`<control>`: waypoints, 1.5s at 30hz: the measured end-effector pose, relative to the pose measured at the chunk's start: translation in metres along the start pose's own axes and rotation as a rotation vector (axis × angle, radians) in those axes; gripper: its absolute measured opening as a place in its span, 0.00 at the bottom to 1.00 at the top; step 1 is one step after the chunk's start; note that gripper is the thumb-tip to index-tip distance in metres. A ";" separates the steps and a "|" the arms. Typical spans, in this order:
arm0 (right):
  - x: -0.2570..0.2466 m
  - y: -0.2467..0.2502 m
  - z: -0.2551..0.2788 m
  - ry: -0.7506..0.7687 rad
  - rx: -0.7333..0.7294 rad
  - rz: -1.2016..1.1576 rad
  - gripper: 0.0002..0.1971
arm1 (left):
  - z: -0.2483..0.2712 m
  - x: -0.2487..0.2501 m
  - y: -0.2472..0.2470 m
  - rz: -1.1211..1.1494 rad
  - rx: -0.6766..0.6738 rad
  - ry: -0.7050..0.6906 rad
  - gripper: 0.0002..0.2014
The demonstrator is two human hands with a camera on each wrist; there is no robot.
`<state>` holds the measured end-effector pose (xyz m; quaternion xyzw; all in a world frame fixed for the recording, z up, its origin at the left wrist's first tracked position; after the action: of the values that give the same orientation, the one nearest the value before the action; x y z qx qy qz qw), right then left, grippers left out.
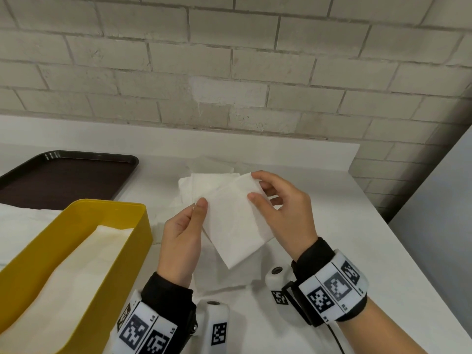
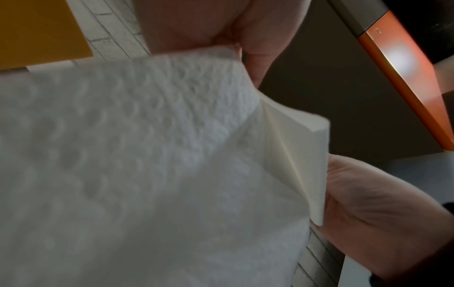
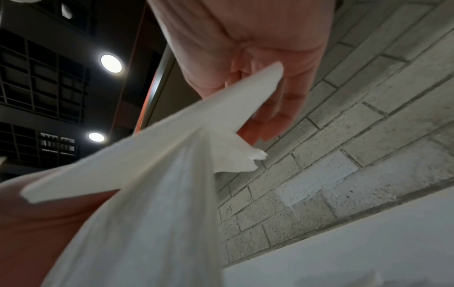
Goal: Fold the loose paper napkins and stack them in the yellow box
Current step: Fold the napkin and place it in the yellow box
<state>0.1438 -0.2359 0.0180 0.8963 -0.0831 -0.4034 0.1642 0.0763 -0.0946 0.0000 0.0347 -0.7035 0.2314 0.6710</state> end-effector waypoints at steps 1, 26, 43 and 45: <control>0.001 0.000 0.000 -0.010 0.000 0.001 0.12 | 0.000 0.001 0.000 0.013 0.000 0.014 0.15; -0.007 0.009 -0.002 0.062 -0.011 -0.236 0.03 | 0.001 0.003 0.003 0.087 -0.015 0.176 0.15; -0.022 0.028 -0.008 -0.075 0.203 -0.209 0.09 | -0.002 -0.002 0.000 -0.234 -0.010 -0.150 0.10; -0.020 0.025 -0.011 -0.093 0.188 -0.181 0.08 | 0.001 0.004 -0.006 -0.105 -0.045 -0.166 0.09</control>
<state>0.1383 -0.2516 0.0478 0.8920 -0.0470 -0.4480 0.0385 0.0769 -0.0994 0.0056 0.0754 -0.7588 0.1766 0.6223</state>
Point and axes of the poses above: each hand's wrist, its own z-axis away from the middle knuckle, its own y-axis out of the back of the hand, x = y × z, the point moved 1 cm from there along -z, towards the middle knuckle, and after that the axes turned 6 degrees about y, right-handed, at the moved point
